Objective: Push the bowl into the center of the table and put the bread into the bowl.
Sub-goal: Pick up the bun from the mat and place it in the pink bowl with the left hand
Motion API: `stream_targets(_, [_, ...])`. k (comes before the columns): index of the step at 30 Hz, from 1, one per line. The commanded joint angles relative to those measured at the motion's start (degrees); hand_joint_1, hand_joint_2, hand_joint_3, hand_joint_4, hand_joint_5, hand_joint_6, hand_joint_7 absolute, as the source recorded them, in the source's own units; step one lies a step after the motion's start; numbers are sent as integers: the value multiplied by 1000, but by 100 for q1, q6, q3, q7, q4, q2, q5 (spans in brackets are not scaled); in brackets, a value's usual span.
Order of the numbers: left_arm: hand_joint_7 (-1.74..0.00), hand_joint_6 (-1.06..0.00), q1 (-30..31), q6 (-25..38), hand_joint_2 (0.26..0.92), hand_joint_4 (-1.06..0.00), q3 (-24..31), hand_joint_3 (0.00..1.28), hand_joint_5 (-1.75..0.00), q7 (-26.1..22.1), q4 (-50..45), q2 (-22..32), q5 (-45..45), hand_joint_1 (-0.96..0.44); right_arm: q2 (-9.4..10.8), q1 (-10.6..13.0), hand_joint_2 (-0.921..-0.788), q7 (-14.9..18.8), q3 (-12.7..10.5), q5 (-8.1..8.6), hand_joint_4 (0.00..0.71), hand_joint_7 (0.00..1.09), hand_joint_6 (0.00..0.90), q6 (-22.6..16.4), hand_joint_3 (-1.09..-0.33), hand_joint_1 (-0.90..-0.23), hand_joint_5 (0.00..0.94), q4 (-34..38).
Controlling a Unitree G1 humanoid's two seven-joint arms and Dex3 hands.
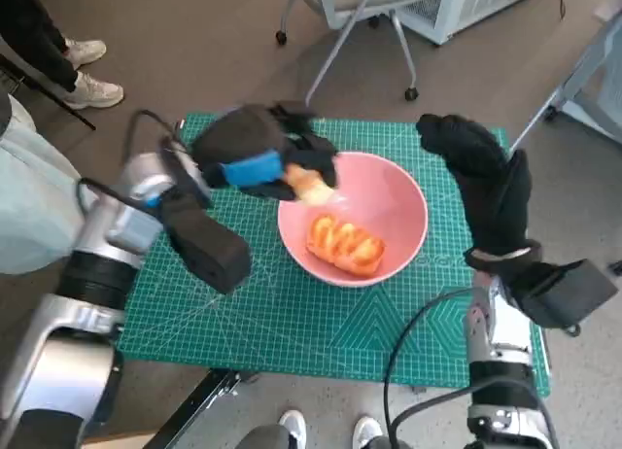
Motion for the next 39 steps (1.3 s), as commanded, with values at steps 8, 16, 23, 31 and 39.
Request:
stream_targets(8, [-1168,-679,2,231,920,-635,-224,67,-1158,261,369,-437,482,2,-43,178,-921,53,-52,51,206,515,128,116,-743,-661,0,-78])
stream_targets(16, [-1017,-521,72,766,887,-522,-316,150,-600,92,264,-490,679,-138,-63,239,-921,35,-77,55,207,518,131,139,-745,-650,0,-182])
stream_targets(23, [-123,-596,183,866,854,-533,-288,16,-43,206,85,-419,751,-174,-46,250,-921,-4,-86,27,207,519,132,139,-745,-645,0,-214])
stream_targets(31, [-20,-562,353,949,853,-478,-34,4,-2,-245,-126,-406,156,-272,-27,226,-921,-53,-94,-6,206,520,131,125,-746,-642,1,-209])
stream_targets(39, [-1,-440,767,2118,866,-324,398,7,0,-1624,-1164,-298,-919,-333,10,218,-921,-129,-83,-49,207,521,131,113,-744,-639,1,-243])
